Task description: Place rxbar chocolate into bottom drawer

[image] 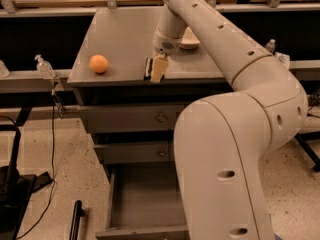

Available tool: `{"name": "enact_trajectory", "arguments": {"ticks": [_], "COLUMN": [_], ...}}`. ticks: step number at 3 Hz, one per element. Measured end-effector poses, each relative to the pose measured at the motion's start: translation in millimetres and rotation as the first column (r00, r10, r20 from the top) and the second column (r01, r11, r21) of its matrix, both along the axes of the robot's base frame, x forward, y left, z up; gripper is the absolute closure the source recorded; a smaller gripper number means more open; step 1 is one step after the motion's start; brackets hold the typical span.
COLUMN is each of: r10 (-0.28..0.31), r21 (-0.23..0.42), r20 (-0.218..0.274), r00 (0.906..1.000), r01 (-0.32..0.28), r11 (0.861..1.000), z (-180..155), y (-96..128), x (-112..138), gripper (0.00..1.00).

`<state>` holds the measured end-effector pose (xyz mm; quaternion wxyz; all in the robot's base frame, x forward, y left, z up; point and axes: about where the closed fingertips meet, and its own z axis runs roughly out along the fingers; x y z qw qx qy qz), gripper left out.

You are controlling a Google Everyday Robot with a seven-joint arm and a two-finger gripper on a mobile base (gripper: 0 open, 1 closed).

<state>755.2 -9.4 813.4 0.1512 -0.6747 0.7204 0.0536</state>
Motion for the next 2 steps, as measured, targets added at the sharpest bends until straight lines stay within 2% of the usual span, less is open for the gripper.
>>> {"name": "enact_trajectory", "arguments": {"ticks": [2], "r10": [0.0], "r21": [0.0], "r20": [0.0], "r00": [1.0], "r01": [0.0], "r11": [1.0], "z": [2.1], "y": [0.1], "x": [-0.1], "gripper": [1.0]}}
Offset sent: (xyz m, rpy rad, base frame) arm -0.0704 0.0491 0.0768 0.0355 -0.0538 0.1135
